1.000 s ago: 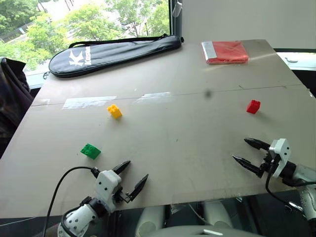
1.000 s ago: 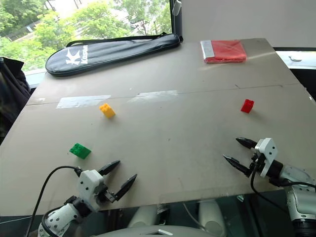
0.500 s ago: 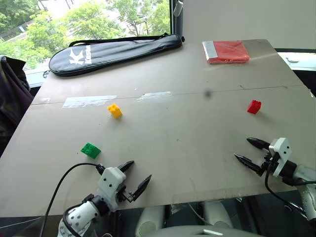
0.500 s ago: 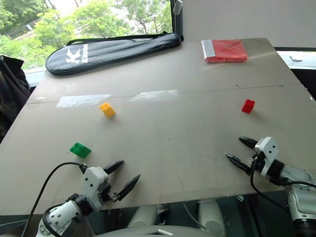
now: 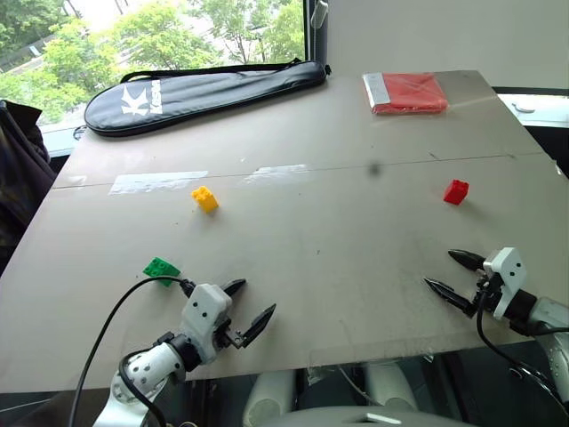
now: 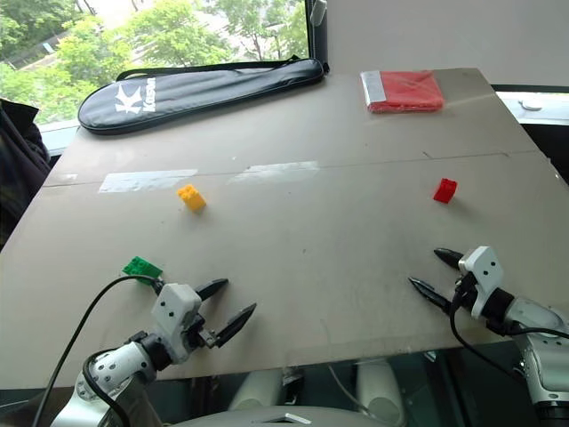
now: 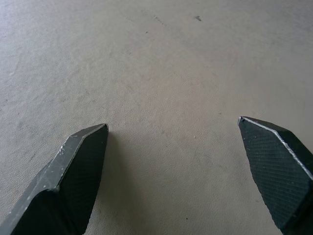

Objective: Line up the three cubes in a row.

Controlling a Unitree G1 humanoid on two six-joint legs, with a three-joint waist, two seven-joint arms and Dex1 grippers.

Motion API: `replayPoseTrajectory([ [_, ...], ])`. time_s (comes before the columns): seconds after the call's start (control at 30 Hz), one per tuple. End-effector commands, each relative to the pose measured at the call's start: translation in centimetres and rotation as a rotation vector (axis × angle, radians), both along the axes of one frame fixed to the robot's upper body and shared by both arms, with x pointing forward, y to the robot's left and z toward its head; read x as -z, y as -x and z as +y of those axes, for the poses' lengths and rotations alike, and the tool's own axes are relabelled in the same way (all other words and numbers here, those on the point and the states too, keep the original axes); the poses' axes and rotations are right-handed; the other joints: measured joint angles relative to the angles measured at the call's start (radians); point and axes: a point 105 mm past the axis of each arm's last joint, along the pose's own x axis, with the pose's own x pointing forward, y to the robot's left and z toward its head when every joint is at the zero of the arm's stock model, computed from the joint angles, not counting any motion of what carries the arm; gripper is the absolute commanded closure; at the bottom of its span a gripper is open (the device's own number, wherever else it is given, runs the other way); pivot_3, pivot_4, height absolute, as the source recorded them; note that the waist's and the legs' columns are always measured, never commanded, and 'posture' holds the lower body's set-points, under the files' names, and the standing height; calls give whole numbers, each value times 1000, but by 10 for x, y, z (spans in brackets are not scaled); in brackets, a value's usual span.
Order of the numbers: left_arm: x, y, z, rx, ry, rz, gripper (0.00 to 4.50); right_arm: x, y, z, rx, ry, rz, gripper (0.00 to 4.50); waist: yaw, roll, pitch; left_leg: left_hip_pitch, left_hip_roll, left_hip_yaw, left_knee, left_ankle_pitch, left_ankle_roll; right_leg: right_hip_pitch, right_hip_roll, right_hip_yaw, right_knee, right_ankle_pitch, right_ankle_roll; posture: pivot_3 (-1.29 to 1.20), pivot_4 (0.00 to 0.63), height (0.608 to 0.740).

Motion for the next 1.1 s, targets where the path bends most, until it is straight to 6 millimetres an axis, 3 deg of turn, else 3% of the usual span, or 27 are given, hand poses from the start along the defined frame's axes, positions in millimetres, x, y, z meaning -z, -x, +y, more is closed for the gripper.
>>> replayPoseTrajectory([
  [0.03,-23,-6,-10,71,11,-55,150,-21,-21,-25,214,-35,-67,0,0,-1,1,0,0,0,0,0,0,0,0,0,0,0,0,0,150,712],
  [0.23,-56,-20,-25,229,-29,-108,150,-39,-56,-41,506,-83,-117,0,-1,-1,2,-1,0,0,1,0,0,-1,1,0,1,0,0,0,150,712],
  [0.57,-122,-36,-53,522,-15,-127,150,-47,-115,-17,670,-130,-190,0,-6,-2,3,-5,-2,0,0,1,-1,-5,2,1,2,6,-3,0,150,712],
  [0.7,-132,-41,-53,544,-47,-144,150,-48,-130,-6,679,-156,-204,0,-8,-2,3,-5,-2,0,0,1,-1,-6,2,2,2,6,-2,0,150,712],
  [0.87,-137,-45,-54,552,-64,-159,150,-50,-142,-15,797,-178,-229,0,-10,-2,4,-6,-2,0,-1,1,-2,-7,3,2,2,6,-2,0,150,712],
  [0.97,-137,-44,-55,554,-61,-163,0,-49,-145,-13,792,-195,-230,784,-9,-2,4,-6,-2,0,-1,3,-5,-7,3,2,1,6,-2,0,150,712],
  [1.1,-136,-43,-55,556,-62,-159,0,-48,-146,-11,778,-202,-233,2727,-10,-2,4,-6,-2,1,-1,1,-1,-7,3,3,1,6,-2,0,150,712],
])
